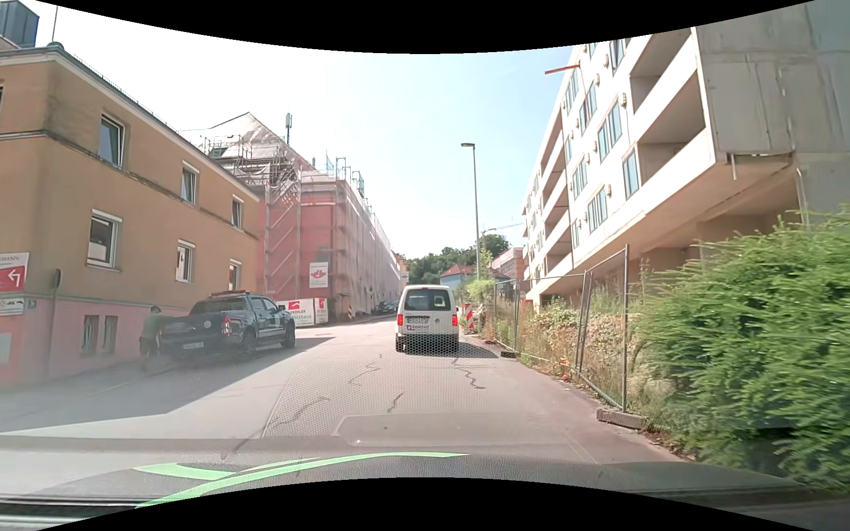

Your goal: Follow the waypoints while adhering to traffic rules and regulations

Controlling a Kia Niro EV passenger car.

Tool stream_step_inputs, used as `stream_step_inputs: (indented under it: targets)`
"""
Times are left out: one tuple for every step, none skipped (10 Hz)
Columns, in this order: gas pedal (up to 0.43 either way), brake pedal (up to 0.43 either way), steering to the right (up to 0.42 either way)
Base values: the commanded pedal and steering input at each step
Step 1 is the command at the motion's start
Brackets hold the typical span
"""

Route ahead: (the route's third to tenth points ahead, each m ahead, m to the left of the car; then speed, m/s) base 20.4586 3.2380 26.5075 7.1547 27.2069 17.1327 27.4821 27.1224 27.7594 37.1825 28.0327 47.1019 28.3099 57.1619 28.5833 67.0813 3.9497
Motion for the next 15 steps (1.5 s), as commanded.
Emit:
stream_step_inputs:
  targets:
    - [0.177, 0.000, 0.000]
    - [0.177, 0.000, 0.000]
    - [0.177, 0.000, 0.001]
    - [0.177, 0.000, 0.001]
    - [0.177, 0.000, 0.002]
    - [0.177, 0.000, 0.003]
    - [0.177, 0.000, 0.003]
    - [0.177, 0.000, 0.003]
    - [0.177, 0.000, 0.004]
    - [0.189, 0.000, 0.003]
    - [0.240, 0.000, 0.003]
    - [0.248, 0.000, 0.003]
    - [0.248, 0.000, 0.003]
    - [0.248, 0.000, 0.003]
    - [0.248, 0.000, 0.003]
